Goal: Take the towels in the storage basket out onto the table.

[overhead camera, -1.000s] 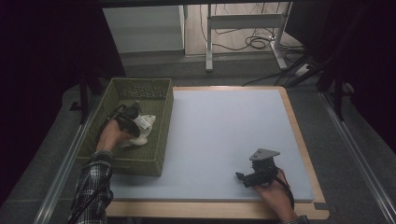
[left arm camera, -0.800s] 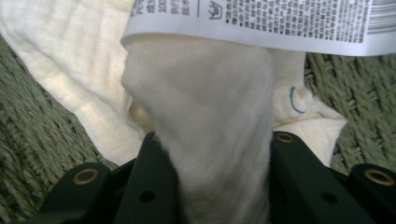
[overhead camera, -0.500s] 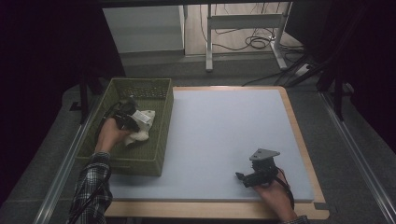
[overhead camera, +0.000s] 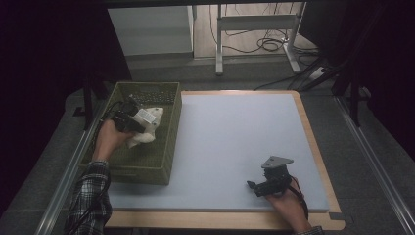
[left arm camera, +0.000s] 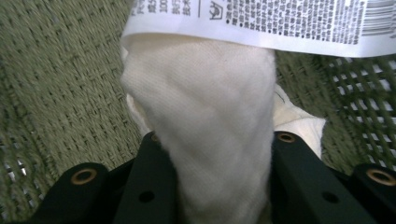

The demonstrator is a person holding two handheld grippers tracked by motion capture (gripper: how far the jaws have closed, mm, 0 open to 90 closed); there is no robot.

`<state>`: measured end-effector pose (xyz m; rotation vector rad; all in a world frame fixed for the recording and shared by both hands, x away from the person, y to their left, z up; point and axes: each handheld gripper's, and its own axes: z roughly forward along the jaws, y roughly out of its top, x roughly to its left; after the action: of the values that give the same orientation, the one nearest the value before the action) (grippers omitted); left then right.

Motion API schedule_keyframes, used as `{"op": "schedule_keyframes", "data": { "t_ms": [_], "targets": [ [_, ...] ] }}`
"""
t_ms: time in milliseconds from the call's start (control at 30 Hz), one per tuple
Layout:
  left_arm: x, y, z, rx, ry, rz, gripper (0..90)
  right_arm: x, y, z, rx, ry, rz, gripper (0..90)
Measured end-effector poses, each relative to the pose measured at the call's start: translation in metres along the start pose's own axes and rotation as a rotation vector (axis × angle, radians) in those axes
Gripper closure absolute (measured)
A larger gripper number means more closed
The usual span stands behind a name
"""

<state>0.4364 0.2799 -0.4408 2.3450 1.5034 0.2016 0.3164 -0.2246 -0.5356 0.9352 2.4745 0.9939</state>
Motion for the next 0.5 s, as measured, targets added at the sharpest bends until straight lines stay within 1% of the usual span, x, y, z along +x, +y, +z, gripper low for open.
{"op": "schedule_keyframes", "data": {
  "t_ms": [167,233,367,433,500],
  "targets": [
    [0.000,-0.002,-0.011,-0.024,-0.010,0.002,73.1,0.000,0.000,0.000,0.000,0.000,0.000,3.0],
    [-0.001,-0.002,-0.016,-0.032,-0.007,0.003,73.1,0.000,0.000,0.000,0.000,0.000,0.000,3.0],
    [-0.002,-0.003,-0.028,-0.056,0.004,0.019,73.0,0.000,0.000,0.000,0.000,0.000,0.000,3.0],
    [-0.003,-0.004,-0.035,-0.067,-0.003,0.023,73.0,0.000,0.000,0.000,0.000,0.000,0.000,3.0],
    [-0.005,-0.004,-0.042,-0.074,-0.001,0.029,73.0,0.000,0.000,0.000,0.000,0.000,0.000,3.0]
  ]
}}
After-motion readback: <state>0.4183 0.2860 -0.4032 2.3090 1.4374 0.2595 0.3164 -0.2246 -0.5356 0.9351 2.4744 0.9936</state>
